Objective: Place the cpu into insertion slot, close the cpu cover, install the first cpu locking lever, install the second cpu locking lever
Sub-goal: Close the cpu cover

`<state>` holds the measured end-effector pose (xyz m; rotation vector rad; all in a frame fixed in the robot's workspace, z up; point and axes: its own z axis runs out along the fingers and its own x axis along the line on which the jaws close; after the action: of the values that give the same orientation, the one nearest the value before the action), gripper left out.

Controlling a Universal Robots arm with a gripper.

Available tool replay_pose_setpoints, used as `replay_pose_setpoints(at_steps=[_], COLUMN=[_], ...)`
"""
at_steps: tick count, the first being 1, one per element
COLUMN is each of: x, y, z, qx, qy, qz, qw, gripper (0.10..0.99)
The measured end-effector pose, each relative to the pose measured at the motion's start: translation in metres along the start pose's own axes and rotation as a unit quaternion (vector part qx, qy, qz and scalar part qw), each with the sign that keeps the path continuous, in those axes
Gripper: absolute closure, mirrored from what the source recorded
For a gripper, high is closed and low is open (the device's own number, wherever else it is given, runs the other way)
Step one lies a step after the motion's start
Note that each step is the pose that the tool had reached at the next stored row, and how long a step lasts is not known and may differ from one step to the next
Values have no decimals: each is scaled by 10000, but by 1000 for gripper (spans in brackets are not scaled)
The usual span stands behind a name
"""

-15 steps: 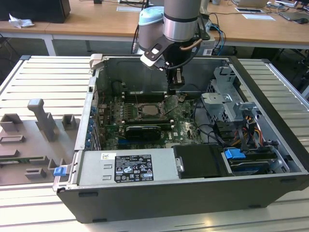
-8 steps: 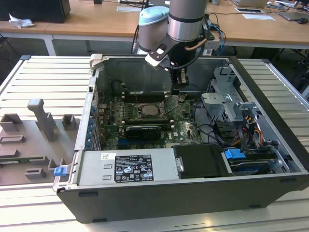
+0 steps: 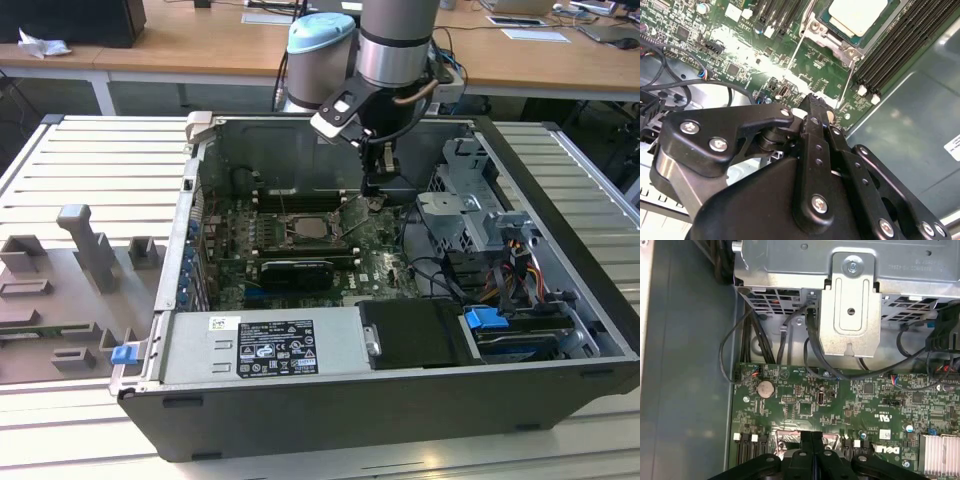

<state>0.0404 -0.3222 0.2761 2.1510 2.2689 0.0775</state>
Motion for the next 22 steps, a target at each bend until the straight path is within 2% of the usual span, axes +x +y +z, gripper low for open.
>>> replay_pose_setpoints(at_steps=[14,22], x=[-4,-8], y=[46,125], z=[62,73], qx=[1,0], qy=[-1,0], qz=[0,0], qw=[10000,10000], gripper=[980,980])
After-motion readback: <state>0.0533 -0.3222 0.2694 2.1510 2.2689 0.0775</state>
